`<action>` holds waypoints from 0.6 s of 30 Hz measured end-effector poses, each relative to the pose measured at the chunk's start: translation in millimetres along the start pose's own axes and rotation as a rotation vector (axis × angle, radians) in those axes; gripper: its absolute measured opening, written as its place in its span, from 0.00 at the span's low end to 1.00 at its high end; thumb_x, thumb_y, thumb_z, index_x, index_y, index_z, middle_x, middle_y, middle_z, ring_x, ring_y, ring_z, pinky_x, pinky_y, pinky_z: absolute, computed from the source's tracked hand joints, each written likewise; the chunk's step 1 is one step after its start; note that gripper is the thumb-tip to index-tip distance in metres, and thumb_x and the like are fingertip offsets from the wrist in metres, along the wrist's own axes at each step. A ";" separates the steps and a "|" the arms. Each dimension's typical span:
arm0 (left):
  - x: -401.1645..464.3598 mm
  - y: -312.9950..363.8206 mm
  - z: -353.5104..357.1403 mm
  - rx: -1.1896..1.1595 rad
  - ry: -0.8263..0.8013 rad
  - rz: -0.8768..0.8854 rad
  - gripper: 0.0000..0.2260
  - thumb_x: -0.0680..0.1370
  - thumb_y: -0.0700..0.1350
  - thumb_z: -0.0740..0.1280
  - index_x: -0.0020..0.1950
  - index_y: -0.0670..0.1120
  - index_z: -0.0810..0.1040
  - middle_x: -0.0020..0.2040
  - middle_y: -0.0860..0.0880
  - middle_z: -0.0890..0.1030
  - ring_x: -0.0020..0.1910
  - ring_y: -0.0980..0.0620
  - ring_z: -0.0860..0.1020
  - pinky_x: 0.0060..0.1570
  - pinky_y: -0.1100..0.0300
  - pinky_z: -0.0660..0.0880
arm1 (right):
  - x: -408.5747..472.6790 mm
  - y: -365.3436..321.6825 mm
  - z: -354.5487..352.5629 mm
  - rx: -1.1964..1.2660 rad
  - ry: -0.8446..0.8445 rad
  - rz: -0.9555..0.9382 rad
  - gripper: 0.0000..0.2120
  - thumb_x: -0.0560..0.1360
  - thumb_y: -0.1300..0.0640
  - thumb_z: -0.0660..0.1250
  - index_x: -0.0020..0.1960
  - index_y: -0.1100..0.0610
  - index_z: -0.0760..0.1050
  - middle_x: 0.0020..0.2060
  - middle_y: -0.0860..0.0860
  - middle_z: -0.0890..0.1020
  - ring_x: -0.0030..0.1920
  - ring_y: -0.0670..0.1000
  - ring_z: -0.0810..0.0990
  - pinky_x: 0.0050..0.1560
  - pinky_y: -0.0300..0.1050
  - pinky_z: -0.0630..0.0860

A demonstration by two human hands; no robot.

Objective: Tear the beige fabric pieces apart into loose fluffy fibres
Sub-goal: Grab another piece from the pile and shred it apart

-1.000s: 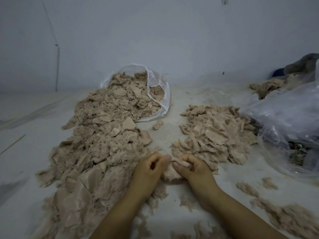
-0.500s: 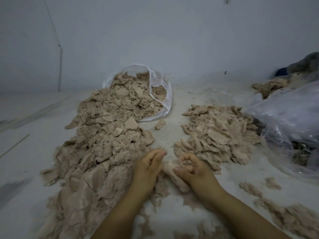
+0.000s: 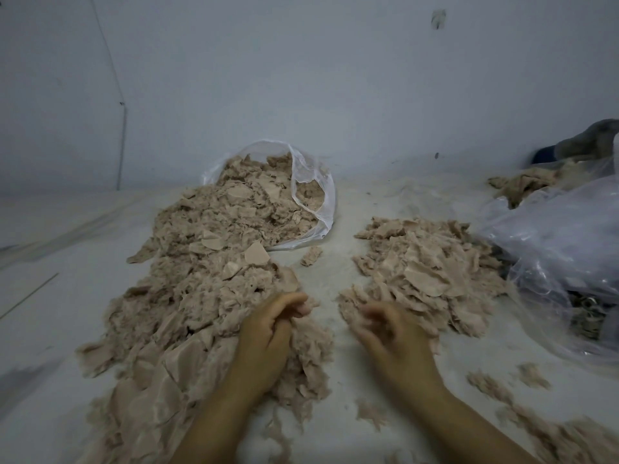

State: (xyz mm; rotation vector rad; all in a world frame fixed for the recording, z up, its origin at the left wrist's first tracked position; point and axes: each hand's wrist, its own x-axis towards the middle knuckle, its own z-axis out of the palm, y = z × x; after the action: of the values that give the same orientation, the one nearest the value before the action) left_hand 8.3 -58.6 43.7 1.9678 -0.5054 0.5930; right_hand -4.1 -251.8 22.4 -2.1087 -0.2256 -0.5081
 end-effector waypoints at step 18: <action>3.2 -34.4 18.8 0.378 -0.423 0.001 0.09 0.75 0.43 0.70 0.52 0.40 0.80 0.51 0.46 0.79 0.52 0.49 0.75 0.54 0.59 0.70 | -2.8 -8.2 -0.8 0.658 -0.339 0.238 0.11 0.78 0.67 0.57 0.39 0.59 0.72 0.30 0.54 0.81 0.26 0.50 0.75 0.30 0.44 0.70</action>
State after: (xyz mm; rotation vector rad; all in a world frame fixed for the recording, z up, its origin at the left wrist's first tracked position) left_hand 34.2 -60.9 14.3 2.4722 -0.6904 0.2799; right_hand -9.7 -247.8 27.8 -1.5306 -0.2838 0.0744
